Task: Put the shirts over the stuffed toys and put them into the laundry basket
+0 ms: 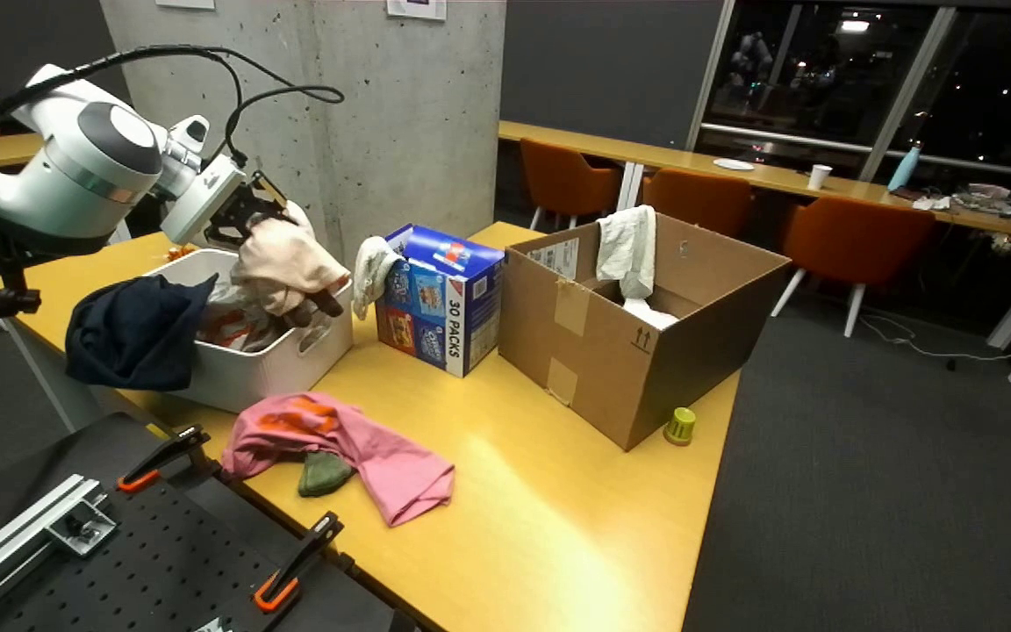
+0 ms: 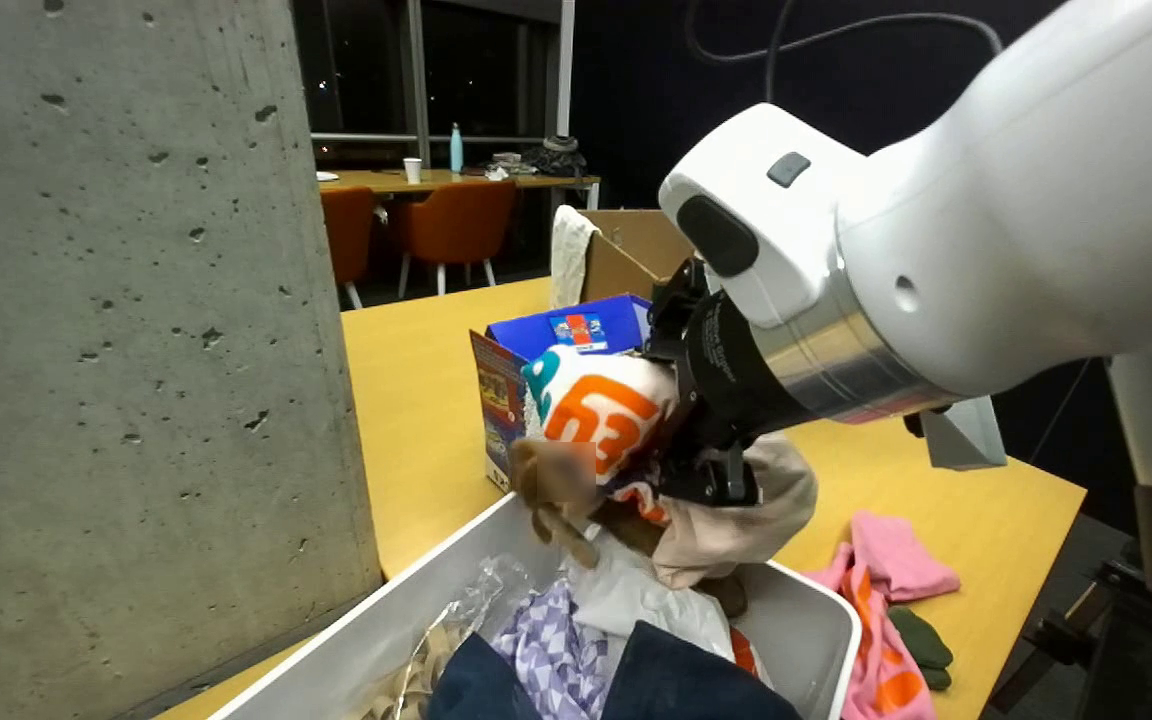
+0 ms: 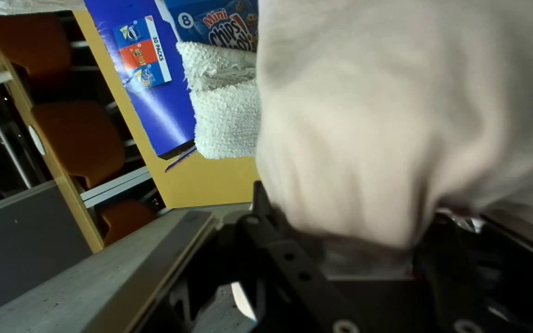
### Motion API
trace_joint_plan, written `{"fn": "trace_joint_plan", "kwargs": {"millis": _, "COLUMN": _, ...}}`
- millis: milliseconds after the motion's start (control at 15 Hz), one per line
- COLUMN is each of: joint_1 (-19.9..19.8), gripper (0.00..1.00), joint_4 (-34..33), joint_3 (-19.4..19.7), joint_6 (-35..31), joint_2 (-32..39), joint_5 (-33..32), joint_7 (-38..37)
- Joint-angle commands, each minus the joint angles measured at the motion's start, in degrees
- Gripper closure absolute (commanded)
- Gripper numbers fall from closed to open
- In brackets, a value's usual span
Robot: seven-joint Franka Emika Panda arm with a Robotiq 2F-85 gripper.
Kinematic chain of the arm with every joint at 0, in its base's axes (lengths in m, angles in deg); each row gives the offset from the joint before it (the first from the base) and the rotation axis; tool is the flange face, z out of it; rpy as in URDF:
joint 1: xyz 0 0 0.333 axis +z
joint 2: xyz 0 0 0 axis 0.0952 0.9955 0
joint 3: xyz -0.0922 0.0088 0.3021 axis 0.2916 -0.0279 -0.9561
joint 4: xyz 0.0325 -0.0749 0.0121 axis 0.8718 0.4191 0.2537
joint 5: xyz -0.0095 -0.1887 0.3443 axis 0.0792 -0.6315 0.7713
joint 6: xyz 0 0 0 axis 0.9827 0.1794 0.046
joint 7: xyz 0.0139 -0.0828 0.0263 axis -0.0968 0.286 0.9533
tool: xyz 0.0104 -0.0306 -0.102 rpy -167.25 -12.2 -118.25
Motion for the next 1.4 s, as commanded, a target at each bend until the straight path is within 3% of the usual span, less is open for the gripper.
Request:
{"fn": "trace_joint_plan", "kwargs": {"millis": 0, "joint_1": 3.1, "gripper": 0.08, "joint_4": 2.7, "joint_3": 3.7, "joint_6": -2.7, "joint_2": -0.7, "joint_5": -0.4, "joint_7": -0.2}}
{"fn": "trace_joint_plan", "kwargs": {"millis": 133, "joint_1": 5.7, "gripper": 0.0, "joint_4": 5.0, "joint_3": 6.7, "joint_6": -4.0, "joint_2": -0.4, "joint_5": 0.4, "joint_7": -0.7}}
{"fn": "trace_joint_plan", "kwargs": {"millis": 400, "joint_1": 10.1, "gripper": 0.0, "joint_4": 10.9, "joint_3": 12.1, "joint_6": -7.1, "joint_2": -0.9, "joint_5": 2.7, "joint_7": -0.7}}
{"fn": "trace_joint_plan", "kwargs": {"millis": 867, "joint_1": 19.7, "gripper": 0.0, "joint_4": 24.5, "joint_3": 20.5, "joint_6": -2.6, "joint_2": -4.8, "joint_5": 9.4, "joint_7": -2.1}}
{"fn": "trace_joint_plan", "kwargs": {"millis": 1067, "joint_1": 19.9, "gripper": 0.0, "joint_4": 27.2, "joint_3": 25.4, "joint_6": -1.7, "joint_2": -9.6, "joint_5": 10.4, "joint_7": 0.0}}
{"fn": "trace_joint_plan", "kwargs": {"millis": 1333, "joint_1": 18.7, "gripper": 0.0, "joint_4": 28.5, "joint_3": 29.1, "joint_6": -2.2, "joint_2": -16.3, "joint_5": 11.0, "joint_7": 0.5}}
